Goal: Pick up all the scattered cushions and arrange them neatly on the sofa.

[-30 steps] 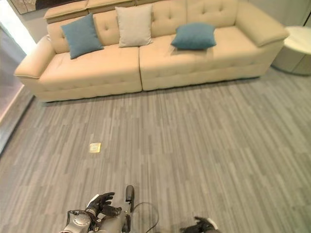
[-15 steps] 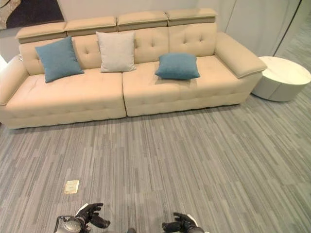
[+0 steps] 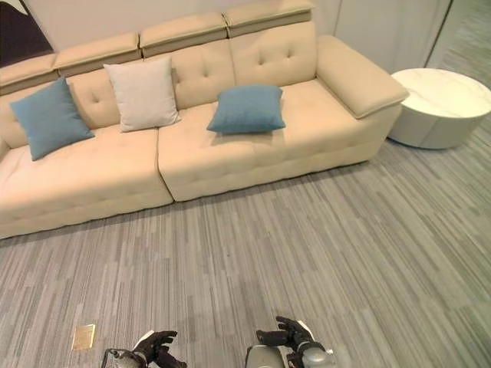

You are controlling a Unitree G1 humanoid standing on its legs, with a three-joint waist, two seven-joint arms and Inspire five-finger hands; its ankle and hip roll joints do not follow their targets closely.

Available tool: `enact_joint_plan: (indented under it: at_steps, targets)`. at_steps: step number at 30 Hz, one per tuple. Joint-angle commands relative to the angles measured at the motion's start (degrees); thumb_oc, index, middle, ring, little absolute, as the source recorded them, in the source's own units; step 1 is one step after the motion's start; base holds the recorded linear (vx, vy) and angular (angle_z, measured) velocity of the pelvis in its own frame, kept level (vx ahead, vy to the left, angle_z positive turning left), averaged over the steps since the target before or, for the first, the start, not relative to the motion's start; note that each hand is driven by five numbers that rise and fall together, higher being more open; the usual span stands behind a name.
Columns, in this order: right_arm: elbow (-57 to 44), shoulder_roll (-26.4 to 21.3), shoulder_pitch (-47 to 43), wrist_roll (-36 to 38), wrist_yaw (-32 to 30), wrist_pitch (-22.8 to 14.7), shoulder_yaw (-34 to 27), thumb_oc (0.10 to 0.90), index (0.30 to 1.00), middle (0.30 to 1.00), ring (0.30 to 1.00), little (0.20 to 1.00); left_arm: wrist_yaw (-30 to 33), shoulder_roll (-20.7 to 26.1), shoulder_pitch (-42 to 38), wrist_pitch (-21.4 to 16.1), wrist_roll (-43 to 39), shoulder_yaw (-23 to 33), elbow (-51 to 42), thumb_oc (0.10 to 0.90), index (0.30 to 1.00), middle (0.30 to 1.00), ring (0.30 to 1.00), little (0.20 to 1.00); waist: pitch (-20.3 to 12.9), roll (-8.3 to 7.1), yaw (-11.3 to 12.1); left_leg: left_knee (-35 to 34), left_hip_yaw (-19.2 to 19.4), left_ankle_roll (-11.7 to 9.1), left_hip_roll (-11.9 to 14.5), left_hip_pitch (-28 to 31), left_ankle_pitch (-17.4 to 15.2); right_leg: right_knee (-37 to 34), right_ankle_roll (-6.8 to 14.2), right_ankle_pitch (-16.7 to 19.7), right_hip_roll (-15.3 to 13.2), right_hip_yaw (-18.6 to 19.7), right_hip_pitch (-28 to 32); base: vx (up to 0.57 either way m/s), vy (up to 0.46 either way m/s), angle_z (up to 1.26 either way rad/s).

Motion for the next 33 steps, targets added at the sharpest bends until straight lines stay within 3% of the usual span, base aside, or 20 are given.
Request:
enact_joint_plan:
  at_steps: [1,3,4,6,7,8,9,12,16,18,20,21,22,23,24,26,27,28,29,33]
  targets:
    - [1.43,-1.11,4.13,0.92,-1.58,0.09,2.48,0.8,0.9,0.9,0.9,0.9,0.88,3.42,-0.55,0.2,-1.69,-0.97,-2.02,0.8,0.9,0.9,0.9,0.9,3.68,-4.59,2.08,19.13,8.21,5.13,-2.13,-8.26,-0.24,-14.35,5.69,10.42,-0.93,8.34,6.82,0.24,-0.392,0.27]
    - [1.48,-1.3,3.87,1.01,-1.86,0.06,2.6,0.8,0.9,0.9,0.9,0.9,0.94,3.54,-0.79,0.12,-2.29,-0.95,-2.57,0.8,0.9,0.9,0.9,0.9,3.91,-4.7,2.46,20.79,10.13,5.44,-0.67,-10.7,-0.62,-14.09,5.24,9.43,-0.48,7.44,8.11,0.31,-0.304,0.11]
    - [1.17,-1.44,3.64,2.12,-2.03,-0.24,2.31,0.8,0.9,0.9,0.9,0.9,0.94,3.49,-0.81,-0.1,-3.68,-0.5,-2.7,0.8,0.9,0.9,0.9,0.9,3.66,-4.45,3.57,16.62,13.86,5.62,0.09,-13.47,-2.81,-14.54,4.8,7.32,0.71,6.05,11.26,0.42,-0.155,0.06]
    - [0.89,-1.51,3.09,2.83,-1.78,-0.48,1.96,0.8,0.9,0.9,0.9,0.9,1.03,3.67,-0.49,-0.22,-4.5,-0.12,-2.27,0.8,0.9,0.9,0.9,0.9,2.78,-4.46,4.71,7.55,16.41,5.97,-1.85,-16.34,-3.87,-15.9,5.38,6.32,1.46,5.62,13.42,0.41,-0.116,0.2]
    - [0.9,-1.51,3.11,2.83,-1.78,-0.49,1.96,0.8,0.9,0.9,0.9,0.9,1.03,3.66,-0.47,-0.23,-4.51,-0.14,-2.27,0.8,0.9,0.9,0.9,0.9,2.91,-4.48,4.77,7.55,16.5,6.01,-1.88,-16.06,-4.06,-15.85,5.43,6.16,1.4,5.68,13.63,0.44,-0.012,0.15]
    - [1.03,-1.52,2.35,2.69,-2.04,-0.79,2.26,0.8,0.9,0.9,0.9,0.9,1.23,3.82,0.1,-0.43,-5.11,0.4,-1.51,0.8,0.9,0.9,0.9,0.9,2.46,-3.46,6.63,-7.71,18.7,5.64,-1.16,-18.25,-3.32,-17.22,6.58,4.2,2.61,4.85,16.3,0.46,0.041,-0.04]
    - [0.79,-1.47,2.07,2.62,-2.14,-0.88,2.65,0.8,0.9,0.9,0.9,0.9,1.28,4.05,0.2,-0.45,-5.11,0.47,-1.41,0.8,0.9,0.9,0.9,0.9,2.43,-2.69,7.62,-15.23,18.54,4.91,-0.56,-18.1,-0.58,-17.51,6.9,3.44,3.34,4.95,17.64,0.61,0.056,-0.19]
    - [0.97,-1.12,1.8,1.71,-2.44,-1.08,2.99,0.8,0.9,0.9,0.9,0.9,0.95,4.46,0.85,-0.33,-5.13,1.39,0.19,0.8,0.9,0.9,0.9,0.9,2.88,-2.53,9.84,-27.67,17.4,3.69,-0.49,-18.83,2.5,-17.78,7.43,0.91,4.07,6.05,22.47,0.4,0.063,-0.27]
    - [1.53,-0.61,1.96,1.03,-2.21,-0.85,2.69,0.8,0.9,0.9,0.9,0.9,0.26,4.47,2.15,0.23,-4.89,3.07,2.55,0.8,0.9,0.9,0.9,0.9,2.19,-2.67,10.82,-29.14,17.18,3.8,-0.31,-18.35,3.36,-17.66,8.04,-0.91,3.9,7.66,25.15,0.37,0.112,-0.38]
    - [2.11,0.03,2.99,0.7,-2.0,-0.78,2.16,0.8,0.9,0.9,0.9,0.9,-0.06,4.52,2.83,0.39,-4.29,3.53,3.13,0.8,0.9,0.9,0.9,0.9,0.96,-2.79,10.71,-26.6,17.58,4.0,-0.64,-18.39,5.6,-17.83,8.79,-0.93,3.28,7.67,26.26,0.36,0.191,-0.39]
    - [2.86,0.61,3.77,0.83,-1.56,-0.56,1.42,0.8,0.9,0.9,0.9,0.9,-0.48,4.66,2.9,0.43,-4.31,3.82,3.07,0.8,0.9,0.9,0.9,0.9,-0.4,-3.74,11.0,-23.58,17.67,4.79,-1.97,-19.19,4.86,-16.17,10.23,-0.1,1.49,7.91,26.08,0.35,0.215,-0.11]
    - [3.25,0.96,4.19,1.3,-1.36,-0.47,0.96,0.8,0.9,0.9,0.9,0.9,-0.66,4.77,2.74,0.35,-4.41,3.75,2.91,0.8,0.9,0.9,0.9,0.9,-0.89,-4.34,11.01,-22.19,17.7,5.37,-2.9,-19.42,3.83,-14.2,11.11,1.54,0.41,7.98,25.52,0.32,0.292,0.33]
    - [4.04,1.36,4.94,2.53,-0.91,-0.29,-0.49,0.8,0.9,0.9,0.9,0.9,-0.7,4.8,2.11,0.25,-4.07,2.98,2.14,0.8,0.9,0.9,0.9,0.9,-1.42,-5.54,10.39,-19.86,18.6,7.42,-5.4,-18.42,0.67,-6.42,14.15,9.35,-2.35,8.44,23.41,0.41,0.4,0.58]
    - [4.26,1.43,5.21,2.81,-0.76,-0.24,-0.99,0.8,0.9,0.9,0.9,0.9,-0.65,4.89,1.64,0.1,-3.91,2.53,1.55,0.8,0.9,0.9,0.9,0.9,-1.23,-5.57,9.82,-19.25,18.94,8.5,-6.42,-17.26,-0.93,-0.48,15.22,14.73,-3.65,8.82,21.21,0.3,0.324,0.68]
    - [4.26,1.41,5.21,2.81,-0.76,-0.24,-1.0,0.8,0.9,0.9,0.9,0.9,-0.65,4.87,1.64,0.1,-3.91,2.53,1.55,0.8,0.9,0.9,0.9,0.9,-1.33,-5.43,9.89,-19.3,18.94,8.48,-6.26,-17.37,-0.86,-0.58,15.19,14.88,-3.5,8.89,21.08,0.17,0.213,0.59]
    - [4.0,1.64,5.16,3.4,-0.63,-0.06,-1.31,0.8,0.9,0.9,0.9,0.9,-0.63,5.33,0.53,0.11,-4.1,1.88,-0.12,0.8,0.9,0.9,0.9,0.9,-0.5,-4.18,8.68,-19.12,18.89,10.32,-7.21,-14.56,-3.13,10.12,15.2,21.24,-4.33,8.73,17.15,0.27,0.272,0.38]
    - [3.23,1.82,5.52,3.76,-0.63,-0.27,-1.78,0.8,0.9,0.9,0.9,0.9,-0.7,5.89,-0.22,0.17,-4.27,1.66,-0.76,0.8,0.9,0.9,0.9,0.9,0.23,-2.52,7.44,-19.16,18.45,11.24,-7.28,-11.47,-4.98,16.77,14.51,21.37,-5.0,6.97,13.68,0.27,0.24,0.35]
    - [3.21,1.82,5.52,3.76,-0.63,-0.27,-1.77,0.8,0.9,0.9,0.9,0.9,-0.7,5.9,-0.23,0.18,-4.27,1.68,-0.77,0.8,0.9,0.9,0.9,0.9,0.33,-2.7,7.42,-19.06,18.5,11.26,-7.47,-11.45,-5.05,17.15,14.54,21.11,-5.22,7.02,13.61,0.43,0.246,0.45]
    - [2.67,2.03,6.0,3.67,-0.75,-0.37,-1.61,0.8,0.9,0.9,0.9,0.9,-0.45,6.3,-0.72,0.21,-3.79,1.34,-0.97,0.8,0.9,0.9,0.9,0.9,1.41,-1.88,5.37,-19.66,17.05,11.39,-8.54,-6.98,-7.02,18.86,12.95,17.14,-5.6,5.85,8.41,0.35,0.117,0.4]
    - [1.1,2.19,6.35,4.24,-0.65,-0.66,-1.33,0.8,0.9,0.9,0.9,0.9,0.1,6.73,-1.58,-0.01,-3.61,1.0,-1.47,0.8,0.9,0.9,0.9,0.9,2.8,-1.91,2.6,-19.95,14.51,10.69,-9.65,-2.97,-8.9,9.81,11.44,13.12,-4.91,4.92,3.77,0.31,0.009,0.6]
